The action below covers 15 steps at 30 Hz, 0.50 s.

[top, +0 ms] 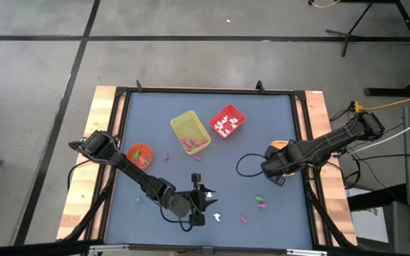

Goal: Sort Halloween decoration
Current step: Put the black skeleton toy into the light orange bin

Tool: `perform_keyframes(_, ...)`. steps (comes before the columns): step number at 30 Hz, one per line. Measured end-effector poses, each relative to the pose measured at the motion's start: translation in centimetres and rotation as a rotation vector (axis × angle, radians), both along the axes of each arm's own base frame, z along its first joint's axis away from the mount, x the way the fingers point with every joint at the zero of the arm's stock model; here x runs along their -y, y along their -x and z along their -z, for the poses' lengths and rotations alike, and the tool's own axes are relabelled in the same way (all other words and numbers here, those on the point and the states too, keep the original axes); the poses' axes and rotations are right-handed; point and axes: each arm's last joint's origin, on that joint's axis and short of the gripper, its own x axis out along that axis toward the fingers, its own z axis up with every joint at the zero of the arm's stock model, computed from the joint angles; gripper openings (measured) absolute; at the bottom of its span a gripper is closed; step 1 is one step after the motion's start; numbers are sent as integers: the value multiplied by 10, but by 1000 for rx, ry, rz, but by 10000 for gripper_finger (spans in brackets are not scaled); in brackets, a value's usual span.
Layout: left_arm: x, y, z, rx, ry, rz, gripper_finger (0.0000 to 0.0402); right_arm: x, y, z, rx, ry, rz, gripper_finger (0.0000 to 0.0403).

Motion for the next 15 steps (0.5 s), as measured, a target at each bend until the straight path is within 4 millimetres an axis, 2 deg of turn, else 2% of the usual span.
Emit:
perform_keyframes(12,0,0,0,0,0,0,131,-1,1,0,-20,-38,6,38)
perform_keyframes(15,0,0,0,0,0,0,131,-1,1,0,-20,-37,6,52)
